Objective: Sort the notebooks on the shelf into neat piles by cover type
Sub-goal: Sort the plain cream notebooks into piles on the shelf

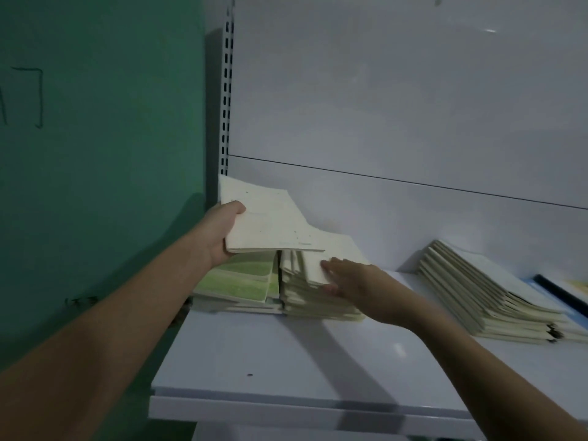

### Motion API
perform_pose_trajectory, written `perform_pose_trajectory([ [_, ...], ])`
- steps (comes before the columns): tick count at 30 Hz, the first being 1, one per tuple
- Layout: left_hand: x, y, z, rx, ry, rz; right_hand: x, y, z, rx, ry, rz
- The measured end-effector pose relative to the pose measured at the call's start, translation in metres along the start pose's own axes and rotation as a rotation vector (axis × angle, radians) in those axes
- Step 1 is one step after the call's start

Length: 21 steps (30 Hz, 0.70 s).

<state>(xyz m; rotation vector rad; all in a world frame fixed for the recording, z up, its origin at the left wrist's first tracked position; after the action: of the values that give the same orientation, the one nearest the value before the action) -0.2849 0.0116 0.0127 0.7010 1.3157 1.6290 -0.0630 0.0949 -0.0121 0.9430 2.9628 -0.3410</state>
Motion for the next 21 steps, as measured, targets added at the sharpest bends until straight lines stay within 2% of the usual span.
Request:
perform_pose_trajectory([
  [3,0.001,0.0,-0.003,0.006,0.004,0.011,-0.009,-0.003,-0.002,-0.028,0.066,-0.036],
  [6,0.001,0.004,-0.007,-0.01,0.008,0.024,-0.01,0.013,-0.009,0.315,0.16,-0.042],
  [10,0.0,0.004,-0.007,-0.006,0.011,0.011,-0.015,0.029,-0.03,0.642,0.472,-0.009],
  [12,0.0,-0.001,0.002,0.003,-0.023,0.0,-0.017,0.025,-0.038,0.655,0.646,-0.023],
  [14,-0.002,-0.007,0.018,0.039,-0.103,-0.022,-0.017,0.011,-0.04,0.599,0.734,-0.045],
  [16,-0.003,-0.013,0.039,0.062,-0.187,-0.056,-0.011,-0.01,-0.036,0.516,0.706,-0.094],
  [18,-0.007,-0.018,0.057,0.03,-0.244,-0.087,-0.005,-0.031,-0.026,0.402,0.592,-0.167],
  [21,-0.008,-0.02,0.061,-0.024,-0.233,-0.095,0.0,-0.04,-0.016,0.311,0.445,-0.216],
])
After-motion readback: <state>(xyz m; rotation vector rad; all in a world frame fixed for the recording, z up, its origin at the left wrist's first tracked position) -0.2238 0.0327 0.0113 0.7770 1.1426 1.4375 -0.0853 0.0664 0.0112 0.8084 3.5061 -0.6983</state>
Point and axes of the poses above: each hand's wrist, its own x-axis towards the middle knuckle, its own z-axis out of the palm, y = z × x, the point moved 5 cm from there along x, towards the middle knuckle, and after that the axes turned 10 degrees about -y, right-handed, at the moved point
